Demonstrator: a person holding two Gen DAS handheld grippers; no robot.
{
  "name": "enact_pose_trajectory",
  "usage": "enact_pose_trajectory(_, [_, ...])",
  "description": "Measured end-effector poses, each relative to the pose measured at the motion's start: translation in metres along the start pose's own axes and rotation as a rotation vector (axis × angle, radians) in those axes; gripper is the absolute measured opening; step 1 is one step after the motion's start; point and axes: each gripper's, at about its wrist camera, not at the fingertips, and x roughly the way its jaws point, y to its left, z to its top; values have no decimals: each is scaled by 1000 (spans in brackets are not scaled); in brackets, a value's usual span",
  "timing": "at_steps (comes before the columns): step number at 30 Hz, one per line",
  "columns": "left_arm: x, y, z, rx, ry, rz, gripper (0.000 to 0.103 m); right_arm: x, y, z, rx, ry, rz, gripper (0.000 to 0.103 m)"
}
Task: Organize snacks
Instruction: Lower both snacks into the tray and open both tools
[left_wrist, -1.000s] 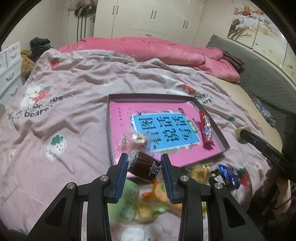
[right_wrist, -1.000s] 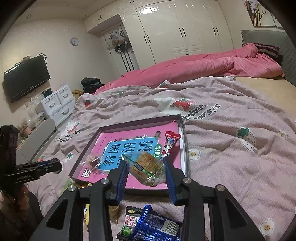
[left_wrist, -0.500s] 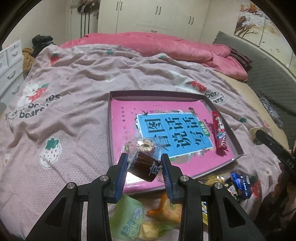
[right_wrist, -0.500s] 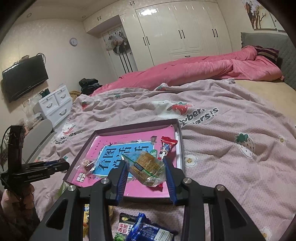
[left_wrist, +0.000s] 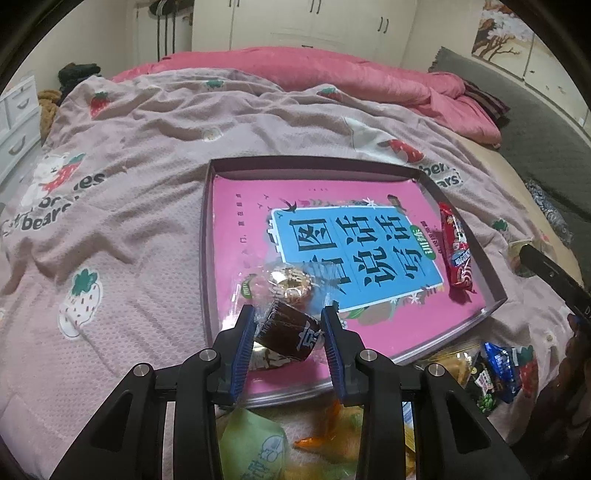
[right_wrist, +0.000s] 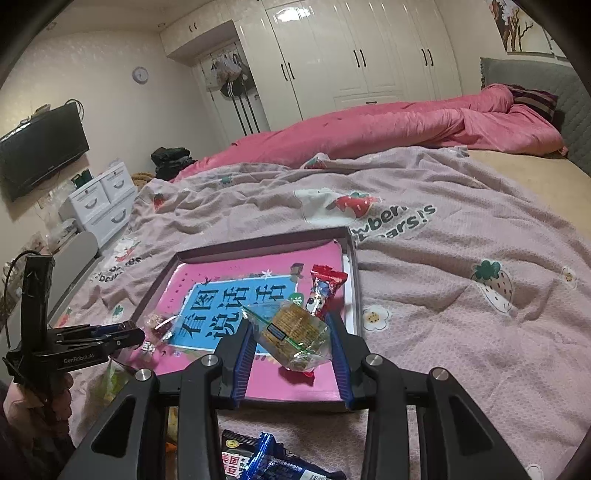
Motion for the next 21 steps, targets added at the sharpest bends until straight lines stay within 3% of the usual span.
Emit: enact_pose_trajectory(21, [17,-5,-5,23,39,-2,37,34,13,-18,-81,150,-10,38])
